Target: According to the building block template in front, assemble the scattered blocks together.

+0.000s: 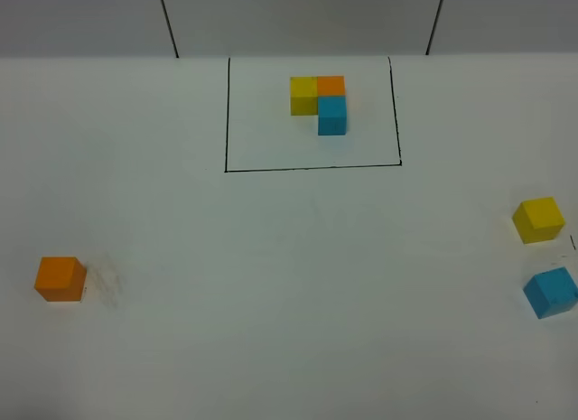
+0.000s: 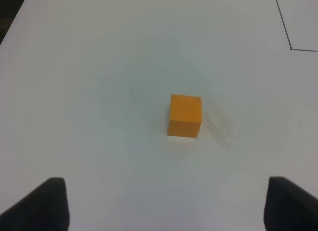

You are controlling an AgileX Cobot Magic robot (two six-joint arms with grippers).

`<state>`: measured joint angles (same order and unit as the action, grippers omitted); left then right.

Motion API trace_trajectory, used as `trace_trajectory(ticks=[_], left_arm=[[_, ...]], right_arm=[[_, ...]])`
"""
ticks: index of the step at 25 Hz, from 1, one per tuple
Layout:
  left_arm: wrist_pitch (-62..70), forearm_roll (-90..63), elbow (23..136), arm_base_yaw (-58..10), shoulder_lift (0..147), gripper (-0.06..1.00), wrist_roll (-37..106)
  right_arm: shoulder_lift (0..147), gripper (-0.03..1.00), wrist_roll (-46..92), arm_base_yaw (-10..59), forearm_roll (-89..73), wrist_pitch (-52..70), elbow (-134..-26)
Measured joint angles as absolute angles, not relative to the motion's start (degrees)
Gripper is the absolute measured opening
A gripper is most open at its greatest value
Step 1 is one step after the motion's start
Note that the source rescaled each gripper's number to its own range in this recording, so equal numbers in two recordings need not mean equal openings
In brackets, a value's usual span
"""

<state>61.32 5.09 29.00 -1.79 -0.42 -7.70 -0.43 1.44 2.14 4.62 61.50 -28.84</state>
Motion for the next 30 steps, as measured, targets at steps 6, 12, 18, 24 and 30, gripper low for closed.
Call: trace_trajectory(ticks=[6, 12, 18, 24, 30], left_arm=[[61.32, 5.09, 29.00, -1.79, -0.42, 0.68, -7.70], [61.32, 5.09, 29.00, -1.79, -0.42, 0.68, -7.70], [61.32, 5.09, 29.00, -1.79, -0.42, 0.68, -7.70], [61.44, 4.46, 29.41, -1.79, 1.18, 0.68, -8.90], [62.27, 3.43, 35.81, -1.79, 17.81, 0.68, -10.83]], right_arm=[[-0.43, 0.00, 1.44, 2.14, 4.62, 61.50, -28.84], [-0.43, 0.00, 1.44, 2.14, 4.62, 61.50, -28.84], [-0.43, 0.00, 1.44, 2.14, 4.62, 61.50, -28.84], [-0.43, 0.00, 1.44, 2.14, 4.62, 61.50, -28.84], [-0.43, 0.00, 1.44, 2.14, 4.62, 61.50, -28.84]])
